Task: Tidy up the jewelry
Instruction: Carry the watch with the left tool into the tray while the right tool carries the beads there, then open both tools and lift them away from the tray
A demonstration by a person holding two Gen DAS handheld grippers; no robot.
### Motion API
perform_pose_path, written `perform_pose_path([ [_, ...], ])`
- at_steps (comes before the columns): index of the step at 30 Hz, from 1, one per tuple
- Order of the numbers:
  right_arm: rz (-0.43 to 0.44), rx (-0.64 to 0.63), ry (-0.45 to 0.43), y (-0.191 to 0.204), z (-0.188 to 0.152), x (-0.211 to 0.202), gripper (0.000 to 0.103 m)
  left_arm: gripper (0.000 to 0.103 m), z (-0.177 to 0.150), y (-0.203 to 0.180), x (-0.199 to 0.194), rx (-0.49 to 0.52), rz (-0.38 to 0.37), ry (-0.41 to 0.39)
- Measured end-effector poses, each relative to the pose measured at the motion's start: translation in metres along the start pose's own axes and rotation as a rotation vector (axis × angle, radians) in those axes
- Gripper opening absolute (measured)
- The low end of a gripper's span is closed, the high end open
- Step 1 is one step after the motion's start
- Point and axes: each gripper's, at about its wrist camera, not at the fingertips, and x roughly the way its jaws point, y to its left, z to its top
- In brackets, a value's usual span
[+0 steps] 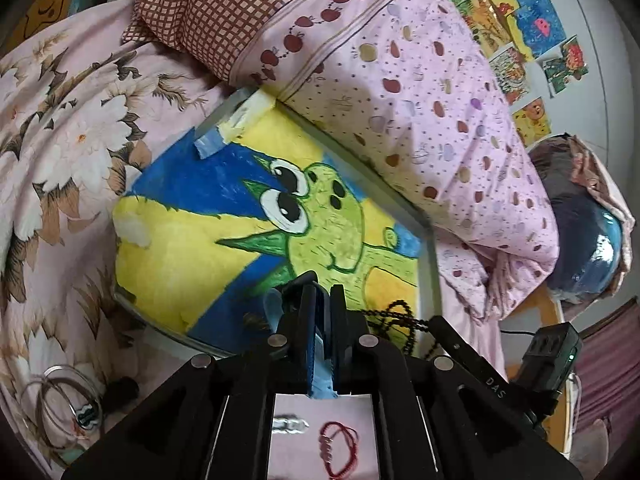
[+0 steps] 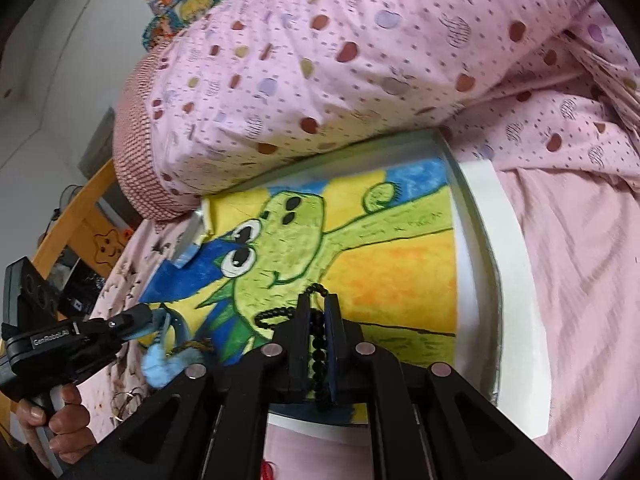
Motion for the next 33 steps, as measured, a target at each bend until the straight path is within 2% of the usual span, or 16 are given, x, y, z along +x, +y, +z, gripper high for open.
perform_pose_path([
  [2, -0.011, 0.004, -0.008, -0.001, 0.000, -0.002, 0.038, 0.007, 0.001, 0.003, 0.001, 0.004, 0.007, 0.000],
  [3, -0.015, 0.003, -0.016, -0.002, 0.000, -0.004, 0.041, 0.009, 0.001, 0.004, 0.001, 0.007, 0.008, -0.001],
  [5, -0.017, -0.001, -0.021, -0.001, 0.001, -0.005, 0.041, 0.024, 0.001, 0.005, 0.002, 0.011, 0.027, 0.003],
  [7, -0.018, -0.005, -0.023, 0.000, 0.001, -0.006, 0.041, 0.031, 0.001, 0.007, 0.004, -0.001, 0.027, 0.014],
  [9, -0.023, -0.011, -0.024, 0.001, 0.001, -0.006, 0.051, 0.031, 0.000, 0.011, 0.008, -0.008, 0.035, 0.030],
  [12, -0.024, -0.014, -0.028, 0.002, 0.002, -0.008, 0.058, 0.031, -0.001, 0.011, 0.008, -0.004, 0.055, 0.042],
  [17, -0.042, -0.046, -0.063, 0.006, 0.001, -0.016, 0.073, 0.050, -0.002, 0.009, 0.001, 0.015, 0.078, 0.020],
  [20, -0.054, -0.080, -0.095, 0.012, 0.001, -0.024, 0.078, 0.062, -0.005, 0.002, -0.006, 0.056, 0.118, -0.004],
  [22, -0.062, -0.114, -0.117, 0.018, 0.000, -0.031, 0.079, 0.067, -0.007, -0.003, -0.012, 0.085, 0.141, -0.024],
  [27, -0.055, -0.177, -0.161, 0.033, -0.008, -0.052, 0.090, 0.068, -0.017, -0.025, -0.030, 0.210, 0.237, -0.081],
  [30, -0.054, -0.207, -0.188, 0.042, -0.015, -0.068, 0.092, 0.070, -0.027, -0.039, -0.045, 0.277, 0.274, -0.131],
  [33, -0.048, -0.216, -0.208, 0.048, -0.023, -0.084, 0.095, 0.085, -0.037, -0.048, -0.060, 0.320, 0.302, -0.168],
])
